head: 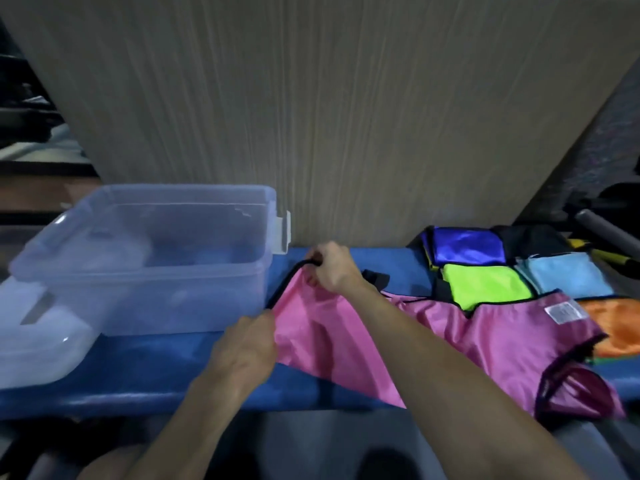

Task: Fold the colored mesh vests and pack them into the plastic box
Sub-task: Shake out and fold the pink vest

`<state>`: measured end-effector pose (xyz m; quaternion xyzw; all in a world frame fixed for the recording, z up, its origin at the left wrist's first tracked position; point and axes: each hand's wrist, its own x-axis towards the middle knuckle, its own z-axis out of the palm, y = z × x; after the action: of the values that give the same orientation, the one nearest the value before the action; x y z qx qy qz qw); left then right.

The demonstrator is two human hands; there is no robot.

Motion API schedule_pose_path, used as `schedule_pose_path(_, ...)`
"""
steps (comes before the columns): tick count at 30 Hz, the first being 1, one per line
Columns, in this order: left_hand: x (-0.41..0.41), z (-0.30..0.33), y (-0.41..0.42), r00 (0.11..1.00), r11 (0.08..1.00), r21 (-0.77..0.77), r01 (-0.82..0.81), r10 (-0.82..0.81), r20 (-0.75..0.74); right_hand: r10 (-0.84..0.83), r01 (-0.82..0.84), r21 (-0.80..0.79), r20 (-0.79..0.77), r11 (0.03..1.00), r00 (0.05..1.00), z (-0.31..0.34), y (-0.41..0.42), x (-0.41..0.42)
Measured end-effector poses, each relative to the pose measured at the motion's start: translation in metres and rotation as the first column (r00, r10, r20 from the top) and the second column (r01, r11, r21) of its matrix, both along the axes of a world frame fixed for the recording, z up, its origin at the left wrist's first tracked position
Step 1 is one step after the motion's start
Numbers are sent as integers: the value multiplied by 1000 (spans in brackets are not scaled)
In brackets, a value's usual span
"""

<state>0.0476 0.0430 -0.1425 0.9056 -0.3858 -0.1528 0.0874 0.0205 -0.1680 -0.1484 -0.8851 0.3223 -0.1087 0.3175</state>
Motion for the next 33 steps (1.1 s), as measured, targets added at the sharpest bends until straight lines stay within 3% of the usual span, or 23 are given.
schedule_pose_path(2,-1,3,0,999,989,145,-3,-5,52,35,-35,47,7,998,999,-6,2,1)
schedule_pose_path(4,-5,7,-3,991,981,191,23,-47,122,86,-87,50,16,995,996,-7,3,-4)
schedule_pose_path(8,-18,4,-34,953,958,-40,286,-280,113,117,-117,-14,124,993,985,3,-3,-34)
schedule_pose_path(11,-26,-7,-69,852,858,68,509,-513,102,57,-38,-93,202,995,978,18,-22,-85)
schedule_pose_path(13,-30,-12,-86,809,816,125,565,-577,112,-40,86,-170,258,982,965,30,-41,-131)
schedule_pose_path(17,-31,-36,-106,807,820,190,540,-568,161,-379,458,-307,284,834,881,46,-82,-247)
schedule_pose_path(21,-39,-36,-120,831,851,175,495,-522,191,-650,716,-299,302,630,698,42,-98,-352)
schedule_pose_path(24,-53,-31,-125,825,866,126,483,-499,265,-669,709,-312,240,633,703,25,-107,-376)
schedule_pose_path(27,-68,-31,-129,812,833,-63,550,-515,276,-659,644,-411,127,645,741,7,-126,-370)
schedule_pose_path(33,-92,-33,-134,787,771,-202,604,-537,302,-761,670,-480,7,567,649,-5,-136,-341)
